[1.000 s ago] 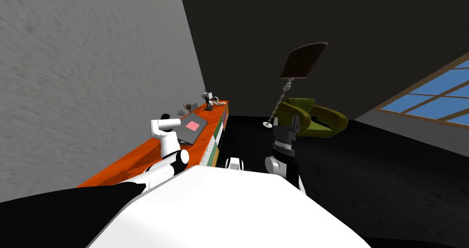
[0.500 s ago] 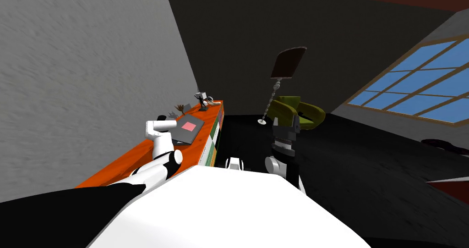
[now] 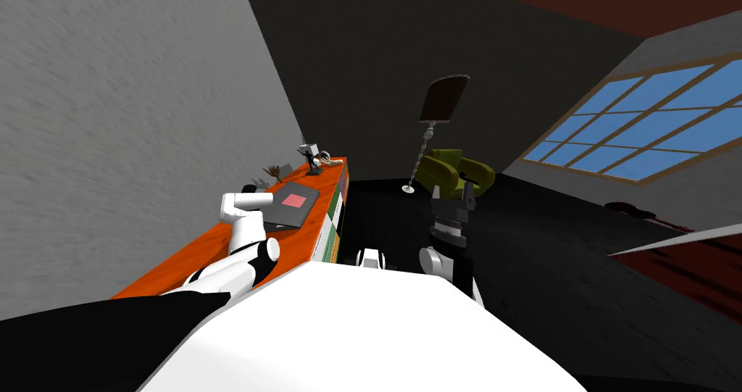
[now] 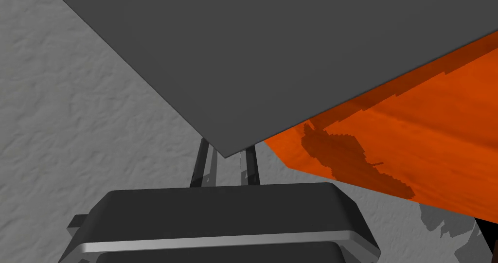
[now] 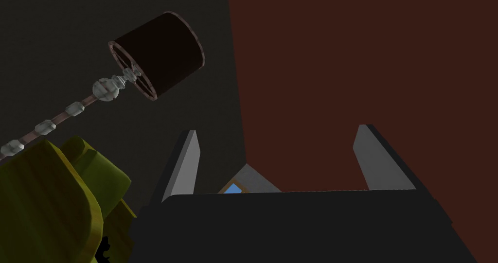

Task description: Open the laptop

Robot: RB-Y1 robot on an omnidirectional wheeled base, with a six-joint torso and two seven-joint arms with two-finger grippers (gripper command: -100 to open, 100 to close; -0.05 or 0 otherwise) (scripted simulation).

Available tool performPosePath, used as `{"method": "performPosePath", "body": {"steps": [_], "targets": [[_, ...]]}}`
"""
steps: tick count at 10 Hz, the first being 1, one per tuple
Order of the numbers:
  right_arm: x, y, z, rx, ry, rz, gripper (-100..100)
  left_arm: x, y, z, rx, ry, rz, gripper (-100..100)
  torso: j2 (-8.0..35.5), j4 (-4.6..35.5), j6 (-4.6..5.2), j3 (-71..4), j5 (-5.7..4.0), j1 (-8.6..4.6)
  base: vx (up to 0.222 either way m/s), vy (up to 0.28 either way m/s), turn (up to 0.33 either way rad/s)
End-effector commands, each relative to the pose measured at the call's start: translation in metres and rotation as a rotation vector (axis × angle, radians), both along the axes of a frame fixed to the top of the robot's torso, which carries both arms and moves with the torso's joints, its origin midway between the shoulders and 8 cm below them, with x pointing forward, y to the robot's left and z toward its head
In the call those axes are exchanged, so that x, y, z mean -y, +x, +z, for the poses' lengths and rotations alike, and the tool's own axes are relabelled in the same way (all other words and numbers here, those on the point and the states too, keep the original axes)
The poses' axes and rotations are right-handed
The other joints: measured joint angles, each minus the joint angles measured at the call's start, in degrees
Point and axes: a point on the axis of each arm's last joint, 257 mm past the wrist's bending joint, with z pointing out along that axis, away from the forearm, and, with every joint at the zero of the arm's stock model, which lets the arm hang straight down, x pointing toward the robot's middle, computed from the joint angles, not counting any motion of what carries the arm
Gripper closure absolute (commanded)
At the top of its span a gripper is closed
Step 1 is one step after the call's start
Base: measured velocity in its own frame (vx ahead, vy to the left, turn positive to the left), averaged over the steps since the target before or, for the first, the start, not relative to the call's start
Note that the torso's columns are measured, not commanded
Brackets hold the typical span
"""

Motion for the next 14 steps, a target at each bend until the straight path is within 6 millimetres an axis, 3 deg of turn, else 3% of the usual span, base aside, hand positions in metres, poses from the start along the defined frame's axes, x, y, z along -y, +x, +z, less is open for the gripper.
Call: {"method": "performPosePath", "body": {"steps": [1,2,4,5,13,14], "targets": [[0.0,0.0,0.0,0.0,0.0,0.0,0,-0.004,-0.011,-0.017,-0.024,-0.032,0.024,100,-0.2,0.0,-0.25,-0.1,-0.09,-0.04,-0.02,-0.009,-0.024],[0.0,0.0,0.0,0.0,0.0,0.0,0,-0.002,-0.014,-0.026,-0.041,-0.05,0.028,100,-0.3,-0.1,-0.41,-0.2,-0.09,-0.01,0.009,0.001,0.046],[0.0,0.0,0.0,0.0,0.0,0.0,0,-0.031,-0.034,-0.013,0.006,-0.022,0.088,100,0.0,0.0,-0.12,0.0,-0.03,0.03,-0.112,-0.018,-0.37],[0.0,0.0,0.0,0.0,0.0,0.0,0,-0.023,-0.036,-0.005,-0.009,-0.028,0.093,-100,0.1,0.1,-0.17,0.0,-0.14,-0.1,-0.097,0.014,-0.207],[0.0,0.0,0.0,0.0,0.0,0.0,0,-0.013,-0.046,0.037,-0.006,-0.032,0.176,-100,0.0,0.0,-0.4,-0.1,-0.15,0.01,-0.065,0.043,-0.096],[0.0,0.0,0.0,0.0,0.0,0.0,0,-0.014,-0.045,0.035,-0.005,-0.029,0.168,-100,0.0,0.0,-0.4,-0.1,-0.14,0.02,-0.028,0.017,-0.024]]}}
